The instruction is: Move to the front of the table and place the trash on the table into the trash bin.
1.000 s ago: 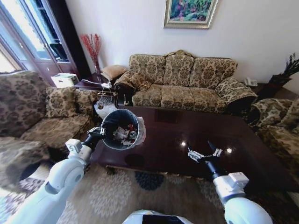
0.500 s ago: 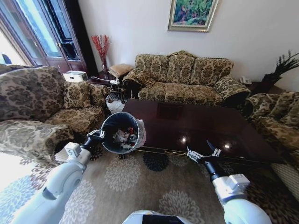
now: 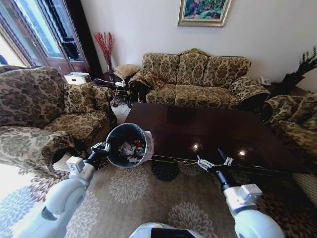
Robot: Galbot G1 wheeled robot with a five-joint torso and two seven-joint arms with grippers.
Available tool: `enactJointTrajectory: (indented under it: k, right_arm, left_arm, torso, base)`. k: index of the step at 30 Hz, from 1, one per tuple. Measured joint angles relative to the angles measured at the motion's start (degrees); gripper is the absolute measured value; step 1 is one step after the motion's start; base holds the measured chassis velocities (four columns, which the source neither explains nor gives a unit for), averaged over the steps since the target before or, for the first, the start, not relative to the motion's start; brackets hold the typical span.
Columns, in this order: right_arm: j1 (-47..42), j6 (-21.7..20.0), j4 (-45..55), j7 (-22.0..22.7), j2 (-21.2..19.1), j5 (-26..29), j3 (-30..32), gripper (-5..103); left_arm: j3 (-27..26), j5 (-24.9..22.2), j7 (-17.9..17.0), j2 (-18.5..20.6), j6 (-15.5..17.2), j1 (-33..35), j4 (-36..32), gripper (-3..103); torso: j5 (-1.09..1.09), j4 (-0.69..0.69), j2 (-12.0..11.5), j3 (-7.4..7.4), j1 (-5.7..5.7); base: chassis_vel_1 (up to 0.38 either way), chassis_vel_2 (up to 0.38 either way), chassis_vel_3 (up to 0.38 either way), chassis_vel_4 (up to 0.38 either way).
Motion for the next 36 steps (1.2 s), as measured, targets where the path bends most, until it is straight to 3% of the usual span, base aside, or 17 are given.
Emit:
enactJointTrajectory:
  k: [19,36]
  right_arm:
    - [-0.3,0.1,-0.1,0.0,0.3,-2.2,-0.3,100]
    - [0.2,2.8,-1.4,-0.5,-0.9,-0.9,0.1,100]
  left_arm:
    - [-0.4,0.3,0.1,-0.5,-0.2,0.7,-0.5,3]
    - [-0.4,0.7,0.5,-1.5,-0.8,0.9,-0.1,3]
  torso:
    - [0.01,0.00,-5.5,-3.04,-2.44]
    - [-0.04,0.00,-9.9,-5.38,-4.35]
  base:
    - [0.075,0.024,-0.087,-0.027]
    - [0.196,0.194,-0.188,-0.182]
